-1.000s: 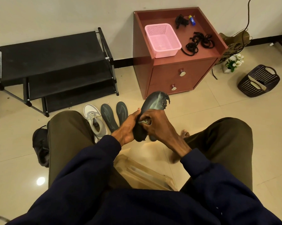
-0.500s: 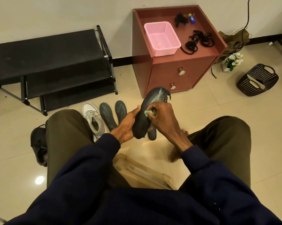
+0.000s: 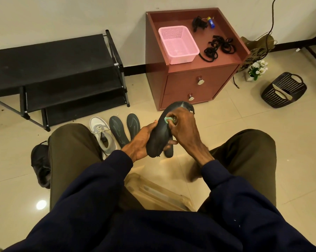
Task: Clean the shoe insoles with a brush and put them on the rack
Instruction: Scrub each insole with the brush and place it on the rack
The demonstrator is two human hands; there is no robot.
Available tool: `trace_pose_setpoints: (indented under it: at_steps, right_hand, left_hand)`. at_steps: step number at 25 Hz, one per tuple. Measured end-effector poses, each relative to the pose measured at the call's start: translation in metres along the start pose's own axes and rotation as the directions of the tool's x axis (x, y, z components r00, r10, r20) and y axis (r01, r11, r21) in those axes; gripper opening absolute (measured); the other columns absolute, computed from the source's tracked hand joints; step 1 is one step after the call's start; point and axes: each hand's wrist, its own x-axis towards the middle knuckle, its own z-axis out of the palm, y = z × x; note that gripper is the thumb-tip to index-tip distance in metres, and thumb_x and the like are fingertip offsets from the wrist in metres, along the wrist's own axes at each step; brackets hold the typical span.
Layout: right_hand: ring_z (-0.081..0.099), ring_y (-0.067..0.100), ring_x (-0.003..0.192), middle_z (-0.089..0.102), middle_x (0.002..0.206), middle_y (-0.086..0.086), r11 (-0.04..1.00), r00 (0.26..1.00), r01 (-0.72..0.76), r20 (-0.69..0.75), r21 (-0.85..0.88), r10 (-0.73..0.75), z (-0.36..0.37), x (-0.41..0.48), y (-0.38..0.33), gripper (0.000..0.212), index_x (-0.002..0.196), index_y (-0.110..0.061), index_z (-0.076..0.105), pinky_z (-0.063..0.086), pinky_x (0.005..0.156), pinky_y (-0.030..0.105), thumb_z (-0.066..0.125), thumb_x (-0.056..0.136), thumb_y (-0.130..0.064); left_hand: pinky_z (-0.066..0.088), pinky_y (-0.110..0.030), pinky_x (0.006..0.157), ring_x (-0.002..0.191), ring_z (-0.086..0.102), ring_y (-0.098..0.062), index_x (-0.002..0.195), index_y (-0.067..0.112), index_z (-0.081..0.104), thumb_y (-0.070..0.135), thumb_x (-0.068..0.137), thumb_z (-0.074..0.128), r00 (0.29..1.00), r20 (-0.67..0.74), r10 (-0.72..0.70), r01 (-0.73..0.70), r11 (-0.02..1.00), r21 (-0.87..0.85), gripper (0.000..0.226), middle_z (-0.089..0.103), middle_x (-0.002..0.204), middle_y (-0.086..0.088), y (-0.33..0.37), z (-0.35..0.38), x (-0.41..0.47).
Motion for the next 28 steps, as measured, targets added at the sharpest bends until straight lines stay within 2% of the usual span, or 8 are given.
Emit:
trace_pose_setpoints:
  at_steps: [2, 8, 12, 14, 16, 20, 25, 28]
  right_hand:
    - [0.066, 0.018, 0.090, 0.073, 0.099, 0.008, 0.999, 0.997, -0.037, -0.073, 0.014, 0.038, 0.001, -0.001, 0.006, 0.018, 0.103, -0.008, 0.076, 0.058, 0.084, 0.033, 0.078, 0.085, -0.004]
    - [0.064, 0.011, 0.083, 0.074, 0.097, 0.004, 0.988, 0.950, 0.097, 0.285, 0.120, -0.128, 0.006, -0.019, -0.020, 0.016, 0.101, -0.014, 0.081, 0.054, 0.075, 0.020, 0.077, 0.086, -0.009]
    - [0.066, 0.019, 0.088, 0.073, 0.096, 0.008, 0.999, 1.000, 0.003, 0.001, -0.048, -0.003, 0.004, -0.006, -0.002, 0.014, 0.098, -0.008, 0.077, 0.050, 0.079, 0.021, 0.077, 0.085, -0.005]
    - [0.065, 0.017, 0.086, 0.072, 0.095, 0.007, 1.000, 0.999, -0.011, -0.039, 0.004, 0.011, 0.005, -0.009, -0.004, 0.013, 0.097, -0.008, 0.076, 0.054, 0.078, 0.025, 0.078, 0.085, -0.006]
    - [0.065, 0.011, 0.079, 0.073, 0.091, 0.002, 0.993, 0.987, 0.057, 0.144, 0.107, -0.072, 0.006, -0.019, -0.019, 0.012, 0.094, -0.011, 0.079, 0.055, 0.072, 0.023, 0.078, 0.084, -0.005]
    - [0.066, 0.006, 0.061, 0.076, 0.078, -0.003, 0.976, 0.819, 0.105, 0.540, 0.189, -0.192, 0.002, -0.026, -0.031, 0.014, 0.083, -0.014, 0.082, 0.055, 0.059, 0.020, 0.078, 0.078, -0.003]
    - [0.061, 0.023, 0.081, 0.069, 0.084, 0.007, 0.983, 0.969, 0.159, 0.208, -0.094, -0.137, 0.013, -0.019, -0.022, 0.009, 0.081, -0.009, 0.075, 0.054, 0.069, 0.041, 0.077, 0.079, -0.001]
    - [0.063, 0.021, 0.080, 0.071, 0.086, 0.007, 0.975, 0.942, 0.220, 0.252, 0.031, -0.220, 0.015, -0.026, -0.032, 0.012, 0.085, -0.008, 0.076, 0.054, 0.070, 0.035, 0.076, 0.078, 0.001]
  left_hand:
    - [0.057, -0.047, 0.089, 0.093, 0.075, -0.034, 0.120, 0.013, 0.064, 0.042, 0.108, 0.039, 1.000, 0.015, -0.006, 0.006, 1.000, -0.003, 0.040, 0.075, 0.112, -0.016, 0.000, 0.002, -0.001]
    - [0.053, -0.047, 0.093, 0.090, 0.070, -0.025, 0.112, 0.013, 0.071, 0.042, 0.105, 0.047, 0.999, -0.048, -0.010, 0.009, 0.999, -0.037, 0.038, 0.072, 0.102, -0.012, 0.000, -0.005, 0.000]
    - [0.062, -0.047, 0.083, 0.099, 0.073, -0.032, 0.130, 0.010, 0.062, 0.041, 0.107, 0.044, 1.000, -0.007, 0.006, -0.006, 0.999, -0.052, 0.042, 0.071, 0.118, -0.018, 0.002, -0.002, 0.001]
    - [0.061, -0.047, 0.085, 0.102, 0.071, -0.032, 0.131, 0.010, 0.062, 0.042, 0.107, 0.044, 1.000, -0.005, 0.007, -0.007, 0.999, -0.042, 0.044, 0.070, 0.122, -0.018, 0.003, -0.003, 0.001]
    - [0.057, -0.043, 0.089, 0.098, 0.069, -0.026, 0.120, 0.010, 0.068, 0.043, 0.106, 0.046, 0.999, -0.034, 0.005, -0.005, 1.000, -0.028, 0.041, 0.072, 0.113, -0.014, 0.004, -0.006, 0.002]
    - [0.054, -0.038, 0.090, 0.096, 0.070, -0.023, 0.123, 0.012, 0.068, 0.047, 0.105, 0.048, 0.997, -0.077, 0.010, -0.011, 1.000, -0.010, 0.044, 0.073, 0.108, -0.009, 0.004, -0.010, 0.003]
    - [0.059, -0.036, 0.081, 0.089, 0.074, -0.020, 0.123, 0.013, 0.068, 0.049, 0.106, 0.044, 0.995, -0.079, 0.056, -0.062, 0.996, -0.071, 0.046, 0.077, 0.102, -0.008, 0.007, -0.009, 0.005]
    - [0.056, -0.039, 0.090, 0.094, 0.074, -0.023, 0.122, 0.013, 0.068, 0.050, 0.105, 0.045, 0.994, -0.103, 0.047, -0.059, 0.992, -0.112, 0.047, 0.076, 0.107, -0.010, 0.008, -0.013, 0.006]
